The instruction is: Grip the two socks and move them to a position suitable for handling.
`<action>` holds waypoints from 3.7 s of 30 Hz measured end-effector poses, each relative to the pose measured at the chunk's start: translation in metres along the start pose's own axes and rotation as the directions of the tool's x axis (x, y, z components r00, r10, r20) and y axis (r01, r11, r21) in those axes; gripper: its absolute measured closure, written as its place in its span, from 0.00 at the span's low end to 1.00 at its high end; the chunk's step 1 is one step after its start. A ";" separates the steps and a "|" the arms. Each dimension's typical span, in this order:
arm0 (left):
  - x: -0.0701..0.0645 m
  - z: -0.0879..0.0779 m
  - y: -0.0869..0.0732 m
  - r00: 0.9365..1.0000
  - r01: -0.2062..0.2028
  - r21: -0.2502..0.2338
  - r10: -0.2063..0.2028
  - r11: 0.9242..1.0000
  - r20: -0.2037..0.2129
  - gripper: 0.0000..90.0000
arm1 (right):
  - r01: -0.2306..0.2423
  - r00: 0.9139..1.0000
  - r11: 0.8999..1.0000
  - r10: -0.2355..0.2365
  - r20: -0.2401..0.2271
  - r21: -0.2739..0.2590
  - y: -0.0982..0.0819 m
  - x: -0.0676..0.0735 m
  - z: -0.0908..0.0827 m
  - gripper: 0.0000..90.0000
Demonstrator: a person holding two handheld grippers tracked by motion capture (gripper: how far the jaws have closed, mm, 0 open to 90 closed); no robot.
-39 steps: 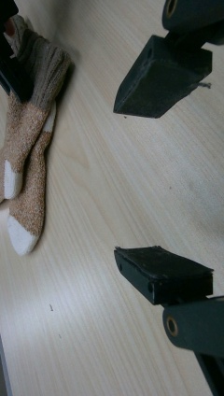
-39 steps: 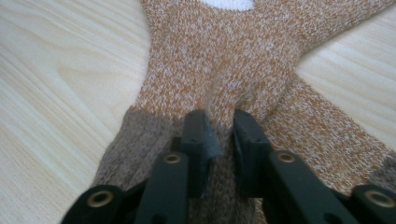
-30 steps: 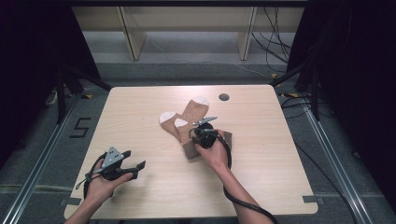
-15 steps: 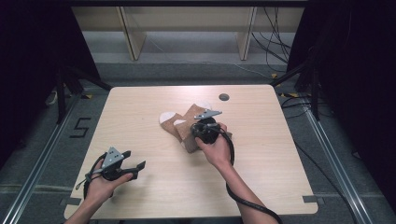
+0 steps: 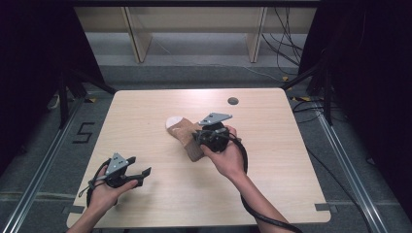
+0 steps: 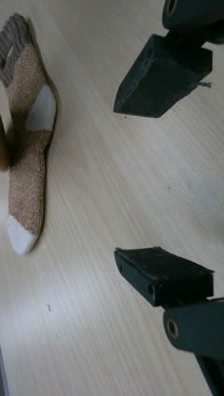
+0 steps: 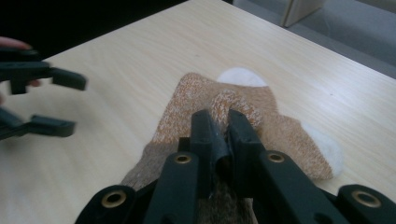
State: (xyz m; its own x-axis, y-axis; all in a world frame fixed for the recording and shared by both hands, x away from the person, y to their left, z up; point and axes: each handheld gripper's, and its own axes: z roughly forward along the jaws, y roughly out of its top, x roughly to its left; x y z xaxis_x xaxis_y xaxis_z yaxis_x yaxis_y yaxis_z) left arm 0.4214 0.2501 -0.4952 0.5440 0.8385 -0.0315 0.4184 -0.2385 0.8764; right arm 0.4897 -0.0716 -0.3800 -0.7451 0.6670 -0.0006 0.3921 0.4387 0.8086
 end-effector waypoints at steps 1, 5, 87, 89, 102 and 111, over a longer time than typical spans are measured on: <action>0.000 0.000 0.000 1.000 0.001 -0.001 -0.001 1.000 0.000 0.26 | 0.003 1.000 1.000 -0.003 -0.012 0.001 0.000 0.003 -0.003 0.92; 0.002 0.000 0.001 1.000 0.007 -0.011 -0.007 1.000 -0.003 0.26 | 0.037 0.996 0.999 -0.035 -0.084 0.016 -0.008 0.016 -0.027 0.92; -0.044 0.020 0.032 0.987 -0.098 0.103 0.083 0.990 0.135 0.75 | -0.171 0.983 0.920 0.182 0.004 0.352 -0.113 -0.012 -0.046 0.80; -0.038 0.015 0.036 0.988 -0.120 0.080 0.111 0.990 0.105 0.73 | -0.177 0.982 0.916 0.191 -0.002 0.361 -0.116 -0.008 -0.048 0.75; -0.001 0.046 0.030 0.983 -0.169 0.285 0.143 0.944 0.111 0.67 | -0.261 0.961 0.862 0.272 0.038 0.435 -0.138 -0.009 -0.033 0.71; -0.028 0.043 0.023 0.980 -0.166 0.273 0.127 0.948 0.155 0.73 | -0.283 0.959 0.841 0.259 0.116 0.461 -0.132 -0.030 -0.038 0.91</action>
State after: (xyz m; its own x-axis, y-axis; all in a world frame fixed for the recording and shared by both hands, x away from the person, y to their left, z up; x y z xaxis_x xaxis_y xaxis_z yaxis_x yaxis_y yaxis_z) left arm 0.4472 0.1998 -0.4952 0.6986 0.7155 0.0060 0.5047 -0.4986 0.7047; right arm 0.4401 -0.1720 -0.4642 -0.5502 0.8230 0.1409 0.7895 0.4578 0.4087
